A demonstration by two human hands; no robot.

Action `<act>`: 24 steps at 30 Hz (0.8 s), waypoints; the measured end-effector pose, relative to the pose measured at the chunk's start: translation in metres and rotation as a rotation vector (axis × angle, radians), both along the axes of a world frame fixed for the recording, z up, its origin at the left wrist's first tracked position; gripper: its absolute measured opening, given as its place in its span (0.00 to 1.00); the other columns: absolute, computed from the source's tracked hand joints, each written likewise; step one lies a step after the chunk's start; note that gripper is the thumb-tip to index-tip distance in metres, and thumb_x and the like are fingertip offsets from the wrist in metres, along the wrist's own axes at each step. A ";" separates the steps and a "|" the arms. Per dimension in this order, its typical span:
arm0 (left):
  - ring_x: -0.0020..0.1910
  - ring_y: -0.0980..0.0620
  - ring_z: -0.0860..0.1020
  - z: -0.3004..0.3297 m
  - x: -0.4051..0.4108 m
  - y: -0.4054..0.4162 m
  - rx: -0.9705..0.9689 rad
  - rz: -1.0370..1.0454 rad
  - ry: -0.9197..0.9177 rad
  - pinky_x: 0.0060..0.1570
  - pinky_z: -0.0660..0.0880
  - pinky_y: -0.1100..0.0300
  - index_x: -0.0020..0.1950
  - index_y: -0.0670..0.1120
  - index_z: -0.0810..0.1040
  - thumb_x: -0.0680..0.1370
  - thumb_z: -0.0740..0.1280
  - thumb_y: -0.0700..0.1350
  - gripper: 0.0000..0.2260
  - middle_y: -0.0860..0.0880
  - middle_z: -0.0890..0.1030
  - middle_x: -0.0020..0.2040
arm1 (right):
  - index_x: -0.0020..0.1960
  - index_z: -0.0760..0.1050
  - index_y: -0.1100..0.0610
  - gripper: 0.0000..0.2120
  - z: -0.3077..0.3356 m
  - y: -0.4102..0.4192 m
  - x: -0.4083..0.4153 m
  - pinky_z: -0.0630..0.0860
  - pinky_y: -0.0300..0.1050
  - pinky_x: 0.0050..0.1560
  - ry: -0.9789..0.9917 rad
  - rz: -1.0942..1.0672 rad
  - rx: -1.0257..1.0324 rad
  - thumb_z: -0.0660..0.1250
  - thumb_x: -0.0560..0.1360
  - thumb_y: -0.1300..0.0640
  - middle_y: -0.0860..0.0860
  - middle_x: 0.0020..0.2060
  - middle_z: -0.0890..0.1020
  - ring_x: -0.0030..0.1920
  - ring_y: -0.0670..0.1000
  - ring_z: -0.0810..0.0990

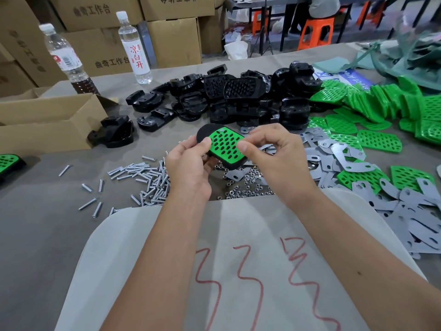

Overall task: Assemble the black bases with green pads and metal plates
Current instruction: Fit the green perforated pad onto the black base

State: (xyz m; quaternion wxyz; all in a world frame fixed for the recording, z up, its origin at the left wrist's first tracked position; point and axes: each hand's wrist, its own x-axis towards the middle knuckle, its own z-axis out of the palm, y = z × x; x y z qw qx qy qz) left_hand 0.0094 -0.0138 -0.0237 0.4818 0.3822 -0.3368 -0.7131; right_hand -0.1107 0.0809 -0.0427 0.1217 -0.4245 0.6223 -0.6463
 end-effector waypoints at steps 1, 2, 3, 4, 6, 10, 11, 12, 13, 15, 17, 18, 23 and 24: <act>0.42 0.46 0.80 0.000 0.000 0.000 -0.014 0.007 0.007 0.32 0.80 0.62 0.47 0.42 0.81 0.77 0.70 0.30 0.08 0.45 0.83 0.39 | 0.50 0.84 0.49 0.08 0.001 0.000 0.000 0.82 0.48 0.47 -0.046 -0.006 0.013 0.80 0.73 0.55 0.51 0.52 0.82 0.48 0.49 0.82; 0.42 0.46 0.79 0.001 -0.001 0.000 -0.032 0.012 0.014 0.32 0.80 0.62 0.47 0.43 0.81 0.77 0.70 0.30 0.08 0.46 0.83 0.37 | 0.54 0.82 0.50 0.11 0.002 0.000 -0.001 0.82 0.50 0.43 -0.125 0.010 0.025 0.80 0.73 0.54 0.53 0.51 0.82 0.45 0.50 0.82; 0.42 0.46 0.79 0.002 -0.001 0.001 -0.049 0.015 0.024 0.33 0.80 0.62 0.48 0.43 0.81 0.78 0.70 0.30 0.08 0.46 0.82 0.37 | 0.56 0.80 0.53 0.14 0.003 0.000 -0.002 0.82 0.48 0.39 -0.220 0.045 0.044 0.79 0.74 0.54 0.56 0.50 0.82 0.41 0.50 0.82; 0.43 0.45 0.78 0.002 -0.001 0.001 -0.064 0.017 0.035 0.33 0.80 0.62 0.48 0.43 0.81 0.78 0.70 0.29 0.08 0.45 0.81 0.39 | 0.57 0.79 0.55 0.14 0.004 0.001 -0.003 0.80 0.47 0.35 -0.316 0.094 0.074 0.78 0.75 0.54 0.58 0.49 0.83 0.38 0.50 0.82; 0.45 0.44 0.77 0.003 -0.002 0.002 -0.095 0.024 0.051 0.34 0.80 0.61 0.48 0.42 0.80 0.78 0.69 0.29 0.09 0.43 0.79 0.43 | 0.56 0.79 0.58 0.12 0.007 0.002 -0.003 0.78 0.45 0.32 -0.471 0.194 0.153 0.76 0.78 0.54 0.59 0.42 0.83 0.34 0.52 0.80; 0.40 0.49 0.82 0.003 -0.003 0.004 -0.154 0.037 0.032 0.34 0.80 0.60 0.49 0.43 0.80 0.78 0.69 0.29 0.09 0.44 0.81 0.44 | 0.50 0.81 0.61 0.06 0.009 0.002 -0.002 0.79 0.41 0.29 -0.568 0.268 0.172 0.72 0.80 0.58 0.59 0.40 0.82 0.33 0.53 0.82; 0.39 0.49 0.82 0.002 -0.004 0.005 -0.162 0.040 0.020 0.34 0.80 0.60 0.50 0.44 0.80 0.78 0.69 0.30 0.09 0.44 0.81 0.45 | 0.50 0.80 0.61 0.05 0.009 0.003 -0.002 0.79 0.41 0.30 -0.558 0.256 0.165 0.72 0.80 0.59 0.59 0.40 0.84 0.33 0.53 0.82; 0.40 0.49 0.81 0.001 -0.006 0.006 -0.169 0.045 0.002 0.35 0.81 0.59 0.50 0.44 0.80 0.78 0.70 0.30 0.09 0.43 0.81 0.46 | 0.49 0.80 0.62 0.05 0.009 0.003 -0.002 0.79 0.41 0.30 -0.536 0.235 0.159 0.72 0.80 0.60 0.58 0.40 0.85 0.32 0.52 0.82; 0.41 0.49 0.81 -0.001 -0.007 0.006 -0.181 0.053 -0.031 0.36 0.81 0.59 0.50 0.45 0.80 0.79 0.70 0.31 0.09 0.43 0.81 0.47 | 0.48 0.80 0.61 0.04 0.009 0.003 -0.001 0.78 0.41 0.30 -0.507 0.210 0.153 0.72 0.80 0.61 0.57 0.38 0.86 0.31 0.52 0.81; 0.43 0.48 0.80 -0.004 -0.011 0.009 -0.199 0.072 -0.120 0.38 0.81 0.59 0.51 0.46 0.80 0.79 0.70 0.33 0.08 0.44 0.81 0.48 | 0.48 0.79 0.62 0.04 0.008 0.002 -0.001 0.78 0.42 0.28 -0.415 0.152 0.150 0.71 0.80 0.62 0.55 0.35 0.85 0.28 0.51 0.81; 0.45 0.49 0.80 -0.006 -0.013 0.013 -0.182 0.055 -0.165 0.43 0.80 0.58 0.52 0.46 0.81 0.79 0.70 0.34 0.07 0.46 0.83 0.48 | 0.49 0.78 0.62 0.04 0.006 0.001 0.000 0.80 0.46 0.28 -0.267 0.060 0.157 0.73 0.79 0.62 0.55 0.32 0.85 0.27 0.52 0.83; 0.46 0.49 0.81 -0.006 -0.014 0.016 -0.169 0.004 -0.153 0.45 0.79 0.57 0.52 0.45 0.82 0.79 0.70 0.35 0.06 0.46 0.84 0.48 | 0.49 0.78 0.61 0.05 0.006 0.001 0.000 0.81 0.48 0.28 -0.181 0.003 0.162 0.73 0.78 0.62 0.55 0.32 0.84 0.27 0.53 0.83; 0.49 0.47 0.80 -0.001 -0.021 0.034 -0.192 -0.291 -0.106 0.47 0.75 0.54 0.60 0.35 0.79 0.73 0.71 0.42 0.17 0.42 0.83 0.51 | 0.43 0.74 0.56 0.12 0.000 0.001 0.001 0.76 0.50 0.31 0.303 -0.230 0.161 0.78 0.72 0.59 0.51 0.29 0.77 0.29 0.51 0.77; 0.49 0.47 0.79 -0.001 -0.022 0.037 -0.196 -0.315 -0.113 0.49 0.74 0.53 0.60 0.35 0.78 0.72 0.71 0.43 0.19 0.43 0.82 0.51 | 0.43 0.73 0.56 0.13 0.001 0.001 0.001 0.72 0.49 0.31 0.381 -0.227 0.147 0.78 0.71 0.59 0.46 0.28 0.75 0.29 0.50 0.73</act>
